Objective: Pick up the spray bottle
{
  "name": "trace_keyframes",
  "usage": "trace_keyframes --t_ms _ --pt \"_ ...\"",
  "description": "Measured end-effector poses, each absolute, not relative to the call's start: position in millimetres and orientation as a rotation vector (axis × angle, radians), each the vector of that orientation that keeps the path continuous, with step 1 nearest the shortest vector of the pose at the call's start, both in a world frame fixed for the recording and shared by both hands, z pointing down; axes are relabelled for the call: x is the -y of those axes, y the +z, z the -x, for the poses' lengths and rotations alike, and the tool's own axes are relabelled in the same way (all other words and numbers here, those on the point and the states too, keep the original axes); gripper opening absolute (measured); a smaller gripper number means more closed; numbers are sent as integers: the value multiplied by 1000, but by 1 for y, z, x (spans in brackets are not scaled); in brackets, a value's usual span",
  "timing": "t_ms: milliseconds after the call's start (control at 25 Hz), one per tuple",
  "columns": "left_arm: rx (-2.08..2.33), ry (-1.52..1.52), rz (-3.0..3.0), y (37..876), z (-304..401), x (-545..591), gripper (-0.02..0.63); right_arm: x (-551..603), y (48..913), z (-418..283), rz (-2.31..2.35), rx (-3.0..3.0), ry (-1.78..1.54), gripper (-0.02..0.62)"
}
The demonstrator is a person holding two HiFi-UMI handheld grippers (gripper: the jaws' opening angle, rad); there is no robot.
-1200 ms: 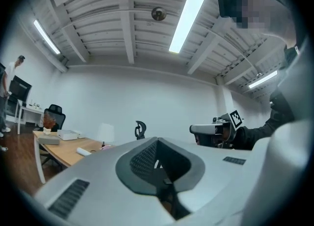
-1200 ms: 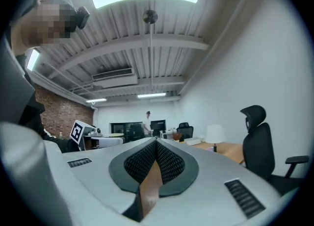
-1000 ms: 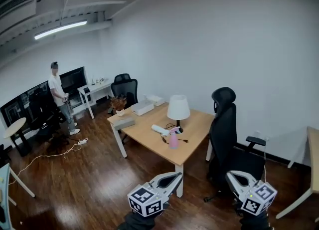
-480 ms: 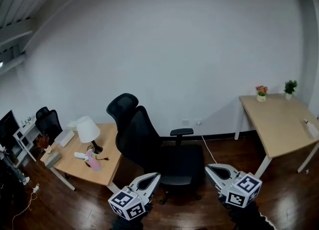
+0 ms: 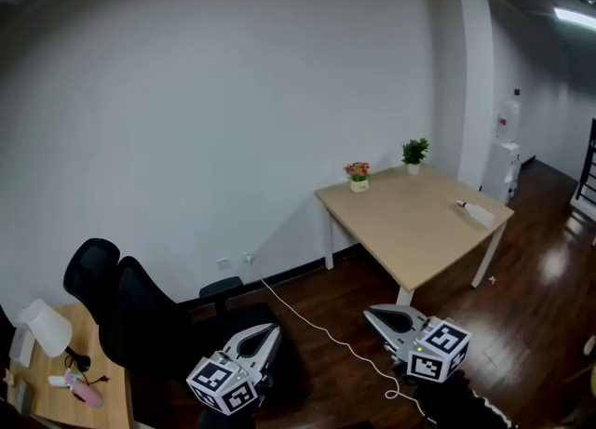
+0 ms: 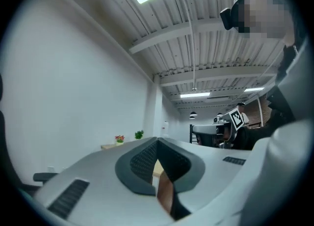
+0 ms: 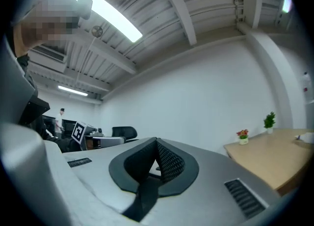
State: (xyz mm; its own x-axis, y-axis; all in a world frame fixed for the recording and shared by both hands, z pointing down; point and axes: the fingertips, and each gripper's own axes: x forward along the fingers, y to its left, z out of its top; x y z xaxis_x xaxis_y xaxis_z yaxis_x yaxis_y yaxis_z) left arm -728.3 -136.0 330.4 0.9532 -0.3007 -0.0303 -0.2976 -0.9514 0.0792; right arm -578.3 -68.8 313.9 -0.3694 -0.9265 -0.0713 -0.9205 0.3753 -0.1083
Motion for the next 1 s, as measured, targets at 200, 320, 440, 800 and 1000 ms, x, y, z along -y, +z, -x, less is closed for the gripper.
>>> trace_keyframes --t_ms 200,320,440,800,1000 --pt "215 -67 -3075 376 619 124 12 34 359 468 1917 -2330 -24 15" --pt "106 -65 -3068 389 562 122 12 19 371 410 2010 -2236 -13 15" --pt "48 -66 -3073 384 496 119 12 1 368 346 2072 -2147 -11 15" --pt "-91 -86 -3037 380 270 84 12 -69 377 133 2207 -1973 -10 15" --pt "-134 -35 -3027 377 172 91 12 -70 379 35 2277 -1897 -15 15"
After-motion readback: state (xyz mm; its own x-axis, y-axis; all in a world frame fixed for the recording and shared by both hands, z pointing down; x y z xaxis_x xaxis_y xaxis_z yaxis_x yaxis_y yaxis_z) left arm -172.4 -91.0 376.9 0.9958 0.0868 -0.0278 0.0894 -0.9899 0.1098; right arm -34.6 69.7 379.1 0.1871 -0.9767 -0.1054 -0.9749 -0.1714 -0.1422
